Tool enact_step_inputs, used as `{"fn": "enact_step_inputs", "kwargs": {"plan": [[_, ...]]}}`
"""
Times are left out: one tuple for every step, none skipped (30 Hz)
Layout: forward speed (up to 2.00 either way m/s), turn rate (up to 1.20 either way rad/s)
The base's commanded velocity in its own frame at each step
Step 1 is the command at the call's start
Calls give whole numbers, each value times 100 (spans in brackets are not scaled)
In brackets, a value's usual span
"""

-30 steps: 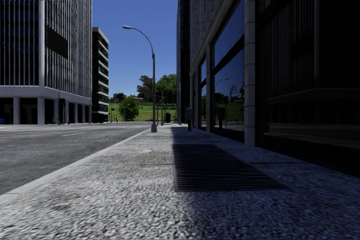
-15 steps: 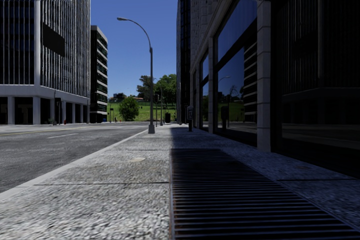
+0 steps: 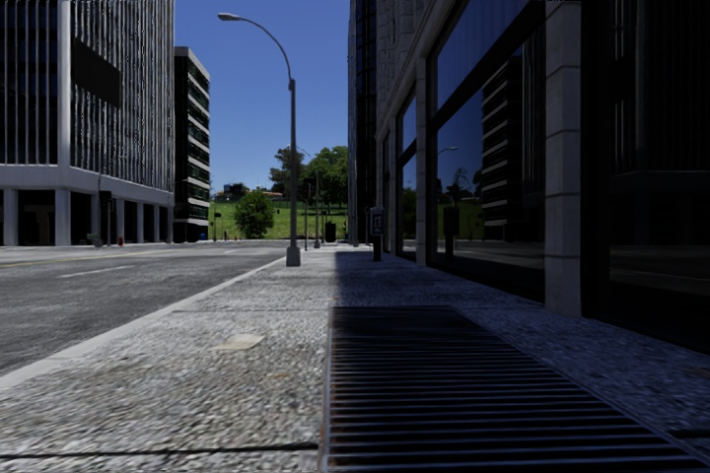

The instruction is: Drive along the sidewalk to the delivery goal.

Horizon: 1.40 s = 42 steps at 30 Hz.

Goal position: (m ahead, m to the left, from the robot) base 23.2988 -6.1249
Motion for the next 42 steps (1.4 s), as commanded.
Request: {"fn": "enact_step_inputs", "kwargs": {"plan": [[200,0],[200,0],[200,0],[200,0],[200,0],[200,0],[200,0],[200,0],[200,0],[200,0],[200,0],[200,0],[200,0],[200,0],[200,0],[200,0],[200,0],[200,0],[200,0],[200,0],[200,0],[200,0],[200,0],[200,0],[200,0],[200,0],[200,0],[200,-1],[200,-2],[200,-2],[200,-2],[200,0],[200,0],[200,0],[200,0],[200,0],[200,0],[200,0],[200,0],[200,0],[200,0],[200,0]]}}
